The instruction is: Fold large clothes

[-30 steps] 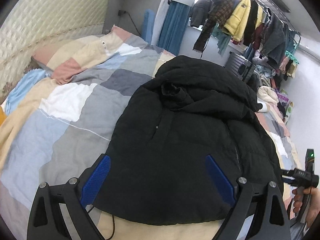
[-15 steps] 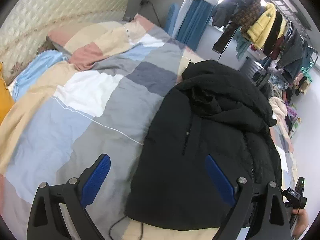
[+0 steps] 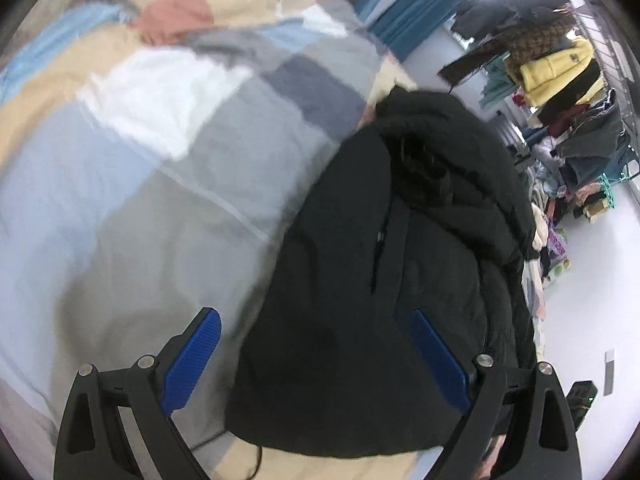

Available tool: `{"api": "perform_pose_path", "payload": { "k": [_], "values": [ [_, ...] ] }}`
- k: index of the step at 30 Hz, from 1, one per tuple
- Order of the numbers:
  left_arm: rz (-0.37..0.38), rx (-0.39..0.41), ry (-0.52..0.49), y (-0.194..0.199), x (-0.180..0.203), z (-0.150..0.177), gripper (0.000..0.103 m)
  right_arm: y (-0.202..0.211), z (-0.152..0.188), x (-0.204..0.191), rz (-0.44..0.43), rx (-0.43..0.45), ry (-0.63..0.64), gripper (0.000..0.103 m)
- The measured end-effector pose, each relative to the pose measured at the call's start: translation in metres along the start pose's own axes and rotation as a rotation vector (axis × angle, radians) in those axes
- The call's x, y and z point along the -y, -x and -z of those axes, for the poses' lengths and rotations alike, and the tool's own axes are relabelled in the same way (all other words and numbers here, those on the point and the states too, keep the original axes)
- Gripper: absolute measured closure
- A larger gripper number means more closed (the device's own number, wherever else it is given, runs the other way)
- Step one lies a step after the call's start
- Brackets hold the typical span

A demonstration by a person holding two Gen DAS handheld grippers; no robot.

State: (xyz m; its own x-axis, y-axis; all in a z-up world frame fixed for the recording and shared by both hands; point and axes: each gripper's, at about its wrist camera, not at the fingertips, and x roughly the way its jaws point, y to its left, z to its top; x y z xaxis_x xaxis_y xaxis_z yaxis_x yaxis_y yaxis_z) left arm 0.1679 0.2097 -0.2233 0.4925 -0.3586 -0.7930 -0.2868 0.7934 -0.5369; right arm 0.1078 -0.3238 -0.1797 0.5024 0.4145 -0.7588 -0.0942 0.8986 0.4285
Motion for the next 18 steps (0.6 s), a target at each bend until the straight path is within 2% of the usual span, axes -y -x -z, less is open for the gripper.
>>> {"api": "perform_pose_path", "payload": {
  "k": [3,7,9,13,15,18],
  "values": [
    [0.000,-0.038,0.024,-0.012,-0.001,0.007,0.007,0.005,-0.003,-0.012,-0.041,0.044,0.031,0.005],
    [-0.045,-0.081,0.017,-0.025,0.001,0.012,0.007,0.012,-0.012,0.011,-0.081,0.076,-0.064,0.006],
    [-0.062,-0.094,0.037,-0.029,-0.004,0.012,0.007,0.007,-0.012,0.023,-0.046,0.030,-0.120,0.006],
    [-0.058,-0.113,0.102,-0.034,-0.016,0.011,0.007,-0.020,-0.004,0.049,0.107,-0.143,-0.234,0.006],
    [-0.046,-0.124,0.110,-0.037,-0.017,0.011,0.007,-0.026,-0.002,0.062,0.113,-0.172,-0.293,0.006],
    [-0.018,-0.128,0.108,-0.039,-0.015,0.012,0.007,-0.030,-0.002,0.062,0.098,-0.198,-0.292,0.005]
  ]
}}
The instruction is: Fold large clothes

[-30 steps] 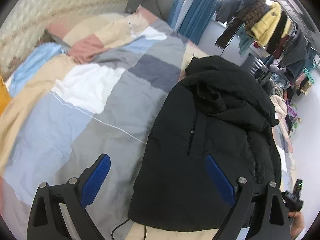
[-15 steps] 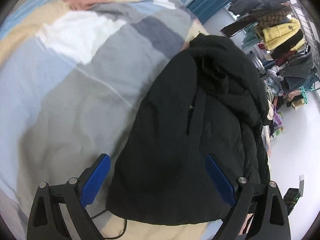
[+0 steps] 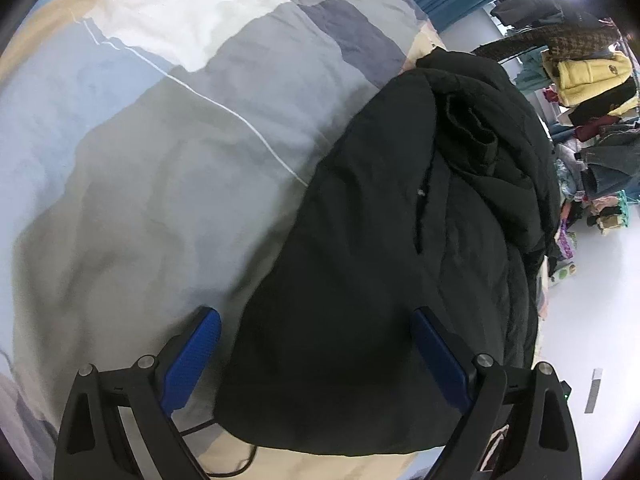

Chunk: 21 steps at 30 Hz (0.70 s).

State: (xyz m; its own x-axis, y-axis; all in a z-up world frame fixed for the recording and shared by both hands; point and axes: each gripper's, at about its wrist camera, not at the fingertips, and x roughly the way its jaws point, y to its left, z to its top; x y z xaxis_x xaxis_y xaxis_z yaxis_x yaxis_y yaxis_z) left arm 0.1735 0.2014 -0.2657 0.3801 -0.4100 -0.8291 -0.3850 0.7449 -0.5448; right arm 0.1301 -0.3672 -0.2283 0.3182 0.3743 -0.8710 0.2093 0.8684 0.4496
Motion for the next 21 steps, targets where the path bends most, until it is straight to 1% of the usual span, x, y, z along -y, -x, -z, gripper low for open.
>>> {"api": "perform_pose_path", "payload": {
  "k": [3,4,5,6,7,10,13,14,15,17,19,20,21],
  "values": [
    [0.030,-0.009,0.002,-0.003,0.002,-0.001,0.007,0.008,0.000,-0.004,-0.092,0.035,0.010,0.005],
    [0.040,-0.010,-0.004,-0.004,0.004,-0.001,0.007,0.017,0.001,-0.008,-0.146,0.074,0.019,0.006],
    [0.037,-0.007,-0.015,-0.007,0.006,-0.002,0.007,0.026,0.000,-0.012,-0.193,0.102,0.031,0.007],
    [0.026,-0.007,-0.020,-0.011,0.007,-0.003,0.007,0.034,-0.001,-0.018,-0.223,0.125,0.040,0.008],
    [0.014,-0.011,-0.022,-0.016,0.009,-0.006,0.007,0.043,-0.001,-0.023,-0.264,0.167,0.057,0.011],
    [-0.008,-0.028,-0.028,-0.029,0.013,-0.011,0.007,0.053,0.000,-0.028,-0.330,0.204,0.074,0.014],
    [-0.028,-0.010,-0.070,-0.032,0.020,-0.008,0.007,0.053,0.000,-0.018,-0.366,0.206,0.018,0.013],
    [-0.028,-0.004,-0.098,-0.032,0.025,-0.006,0.007,0.049,0.000,-0.018,-0.362,0.204,-0.005,0.013],
    [-0.032,0.001,-0.121,-0.031,0.029,-0.003,0.007,0.046,0.000,-0.010,-0.348,0.192,-0.047,0.013],
    [-0.039,0.011,-0.165,-0.031,0.039,0.001,0.011,0.046,0.004,0.006,-0.316,0.167,-0.084,0.013],
    [-0.060,0.013,-0.213,-0.034,0.050,0.005,0.011,0.036,0.007,0.012,-0.182,0.122,-0.096,0.013],
    [-0.073,0.017,-0.226,-0.035,0.052,0.006,0.011,0.031,0.009,0.016,-0.100,0.098,-0.099,0.013],
    [-0.089,0.019,-0.236,-0.037,0.054,0.007,0.011,0.028,0.008,0.017,-0.075,0.086,-0.106,0.013]
  ]
}}
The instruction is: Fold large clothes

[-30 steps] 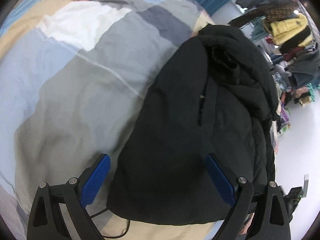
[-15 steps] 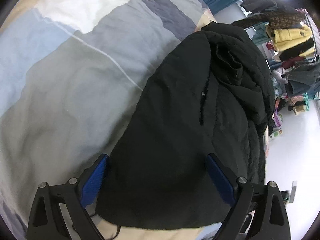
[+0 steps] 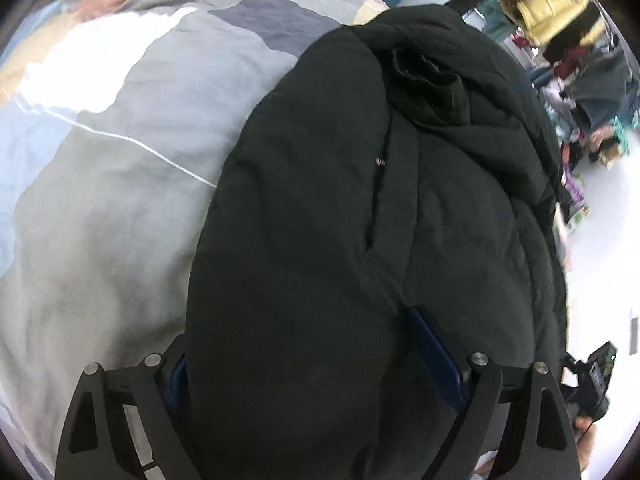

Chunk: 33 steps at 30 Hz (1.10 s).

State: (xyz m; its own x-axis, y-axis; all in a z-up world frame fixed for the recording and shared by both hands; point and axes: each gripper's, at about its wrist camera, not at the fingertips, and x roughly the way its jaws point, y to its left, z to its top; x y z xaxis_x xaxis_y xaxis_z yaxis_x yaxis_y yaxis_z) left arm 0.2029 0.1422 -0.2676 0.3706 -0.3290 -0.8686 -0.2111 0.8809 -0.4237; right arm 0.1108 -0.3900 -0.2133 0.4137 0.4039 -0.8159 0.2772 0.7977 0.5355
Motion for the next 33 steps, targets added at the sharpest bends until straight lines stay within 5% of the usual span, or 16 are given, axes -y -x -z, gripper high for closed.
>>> {"api": "perform_pose_path", "payload": {
  "k": [8,14,17,21,25,30,33],
  "values": [
    [-0.027,0.012,-0.030,-0.001,0.012,0.001,0.014,-0.010,0.001,0.006,0.058,-0.036,-0.021,0.013],
    [-0.037,0.012,-0.062,-0.006,0.015,0.002,0.015,0.021,0.001,-0.030,-0.200,0.139,0.102,0.022],
    [-0.027,0.005,-0.050,-0.008,0.013,0.000,0.015,0.033,0.000,-0.038,-0.249,0.200,0.133,0.023],
    [-0.028,0.006,-0.055,-0.013,0.017,0.001,0.015,0.021,0.000,-0.029,-0.198,0.153,0.098,0.025],
    [-0.006,-0.002,-0.041,-0.015,0.008,-0.001,0.015,-0.016,0.003,-0.024,-0.003,-0.003,0.089,0.025],
    [0.084,-0.014,0.013,-0.015,-0.003,-0.005,0.017,-0.021,0.002,-0.024,0.013,-0.021,0.091,0.025],
    [0.164,-0.029,0.042,-0.011,-0.008,-0.006,0.032,-0.015,0.004,-0.030,0.001,-0.001,0.130,0.043]
  ]
}}
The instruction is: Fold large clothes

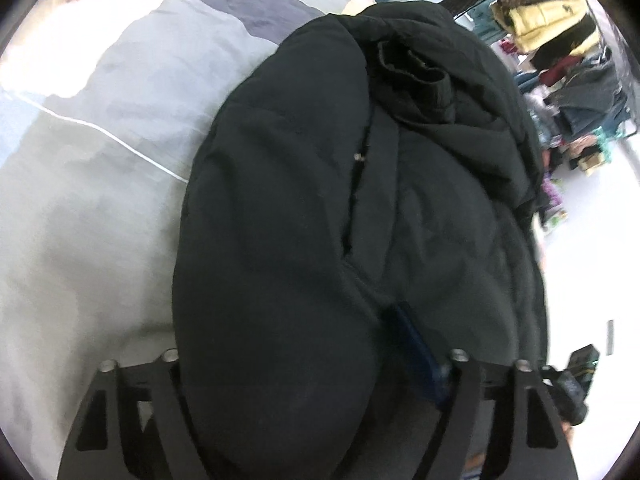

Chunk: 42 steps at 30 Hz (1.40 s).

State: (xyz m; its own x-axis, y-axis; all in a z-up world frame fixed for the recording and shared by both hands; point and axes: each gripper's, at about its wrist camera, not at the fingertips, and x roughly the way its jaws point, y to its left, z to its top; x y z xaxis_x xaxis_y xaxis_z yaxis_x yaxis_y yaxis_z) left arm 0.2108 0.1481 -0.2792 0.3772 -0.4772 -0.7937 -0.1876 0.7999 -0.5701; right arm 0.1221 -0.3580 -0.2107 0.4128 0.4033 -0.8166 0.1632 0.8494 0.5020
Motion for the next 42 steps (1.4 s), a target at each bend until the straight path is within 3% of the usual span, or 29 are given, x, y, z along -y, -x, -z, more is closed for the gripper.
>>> {"api": "perform_pose_path", "payload": {
  "k": [2,3,5,8,11,15,19,26,36,42],
  "values": [
    [0.070,-0.001,0.009,0.005,0.001,0.003,0.037,0.009,0.002,-0.010,-0.012,0.046,0.051,0.063],
    [0.095,-0.002,0.008,0.007,0.002,0.004,0.039,0.014,0.002,-0.014,-0.024,0.063,0.062,0.067],
    [0.101,0.010,-0.003,0.013,0.006,0.008,0.061,0.027,0.004,-0.015,-0.051,0.106,0.068,0.084],
    [0.050,0.055,-0.011,0.024,0.008,0.011,0.083,0.043,0.004,-0.011,-0.060,0.168,0.042,0.092],
    [0.054,0.090,-0.018,0.037,0.010,0.015,0.093,0.056,0.005,-0.006,-0.058,0.206,0.007,0.095],
    [0.098,0.127,-0.032,0.069,0.016,0.021,0.096,0.081,0.005,-0.004,-0.050,0.247,0.009,0.097],
    [0.115,0.133,-0.057,0.100,0.021,0.029,0.097,0.120,0.005,0.007,-0.137,0.281,-0.008,0.098],
    [0.181,0.156,-0.070,0.165,0.030,0.043,0.098,0.167,0.010,-0.008,-0.208,0.311,0.046,0.098],
    [0.245,0.166,-0.101,0.251,0.038,0.096,0.098,0.240,0.057,-0.019,-0.337,0.363,0.093,0.099],
    [0.278,0.166,-0.125,0.302,0.045,0.136,0.098,0.281,0.091,-0.017,-0.369,0.393,0.093,0.099]
  ]
}}
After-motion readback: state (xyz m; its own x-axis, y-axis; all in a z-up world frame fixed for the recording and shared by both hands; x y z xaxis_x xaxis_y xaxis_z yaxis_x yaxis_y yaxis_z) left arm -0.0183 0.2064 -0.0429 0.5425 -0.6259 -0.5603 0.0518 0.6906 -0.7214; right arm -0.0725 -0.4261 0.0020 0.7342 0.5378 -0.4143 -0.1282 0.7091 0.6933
